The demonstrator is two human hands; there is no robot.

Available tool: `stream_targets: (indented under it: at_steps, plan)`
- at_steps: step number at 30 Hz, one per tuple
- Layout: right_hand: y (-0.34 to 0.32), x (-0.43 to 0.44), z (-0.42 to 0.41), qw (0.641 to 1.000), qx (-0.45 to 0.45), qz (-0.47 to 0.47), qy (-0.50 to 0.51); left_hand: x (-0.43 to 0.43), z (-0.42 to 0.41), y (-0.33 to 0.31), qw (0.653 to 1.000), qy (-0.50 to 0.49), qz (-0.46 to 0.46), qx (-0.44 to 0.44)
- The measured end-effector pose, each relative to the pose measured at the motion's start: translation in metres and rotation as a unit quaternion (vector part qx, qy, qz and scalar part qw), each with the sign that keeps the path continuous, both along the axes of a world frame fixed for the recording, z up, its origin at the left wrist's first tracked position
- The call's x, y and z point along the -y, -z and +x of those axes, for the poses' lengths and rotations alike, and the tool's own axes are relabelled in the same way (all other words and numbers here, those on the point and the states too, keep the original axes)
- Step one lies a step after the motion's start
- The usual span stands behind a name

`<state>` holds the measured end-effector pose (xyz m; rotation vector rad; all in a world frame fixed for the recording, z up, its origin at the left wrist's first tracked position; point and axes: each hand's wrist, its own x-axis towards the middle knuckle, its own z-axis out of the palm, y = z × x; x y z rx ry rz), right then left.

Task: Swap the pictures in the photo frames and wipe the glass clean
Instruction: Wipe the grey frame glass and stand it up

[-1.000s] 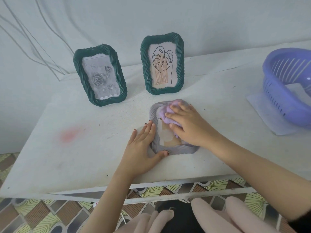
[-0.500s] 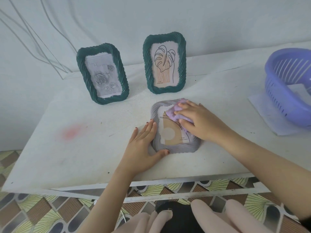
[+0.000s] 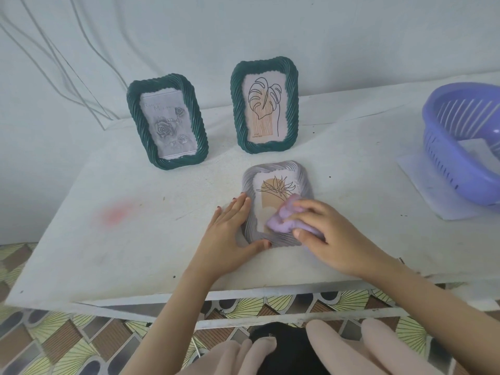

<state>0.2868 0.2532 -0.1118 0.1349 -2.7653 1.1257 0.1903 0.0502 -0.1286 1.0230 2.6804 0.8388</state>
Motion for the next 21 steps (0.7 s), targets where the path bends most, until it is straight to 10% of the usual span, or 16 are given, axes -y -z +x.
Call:
stream_targets:
  at_steps: [5,10,15,21]
  plan:
    - [-0.004,0.015,-0.007,0.984,-0.070,-0.120,0.114,-0.010,0.018,-0.013,0.987,-0.016,0.157,-0.019]
    - [-0.004,0.042,-0.010,0.983,-0.102,-0.126,0.088,-0.030,0.033,-0.042,0.873,-0.085,0.374,0.300]
    - [-0.008,0.046,-0.005,0.975,-0.038,-0.215,0.041,-0.022,0.016,-0.040,0.836,-0.167,0.398,0.338]
    - [0.008,0.016,-0.017,0.974,-0.002,0.101,0.203,0.022,-0.024,-0.047,0.889,-0.248,0.311,0.227]
